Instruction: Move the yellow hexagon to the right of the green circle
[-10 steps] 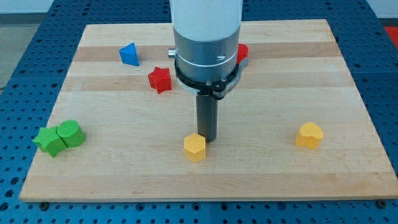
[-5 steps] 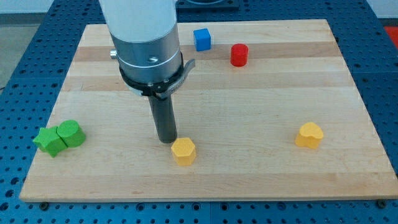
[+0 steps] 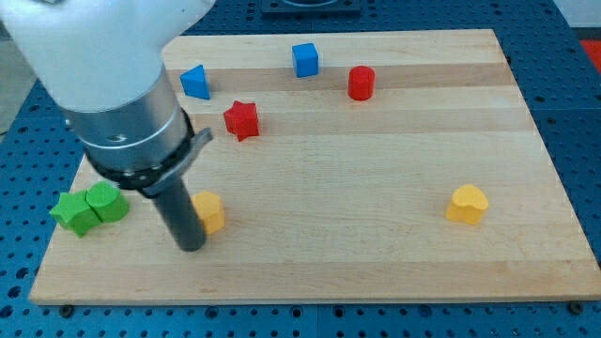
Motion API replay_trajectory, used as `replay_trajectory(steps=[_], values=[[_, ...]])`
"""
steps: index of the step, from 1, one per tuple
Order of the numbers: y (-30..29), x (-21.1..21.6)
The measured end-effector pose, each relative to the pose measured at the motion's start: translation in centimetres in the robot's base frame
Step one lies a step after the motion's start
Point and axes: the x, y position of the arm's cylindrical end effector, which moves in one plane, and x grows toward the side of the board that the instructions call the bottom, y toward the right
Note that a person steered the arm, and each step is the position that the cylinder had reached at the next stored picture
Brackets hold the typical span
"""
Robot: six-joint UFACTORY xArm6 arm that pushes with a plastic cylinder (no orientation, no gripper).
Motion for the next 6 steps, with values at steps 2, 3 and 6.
replay_trajectory(steps=[2, 3, 6], values=[[5.6, -2.2], [2.4, -2.5], [6.9, -7.5]])
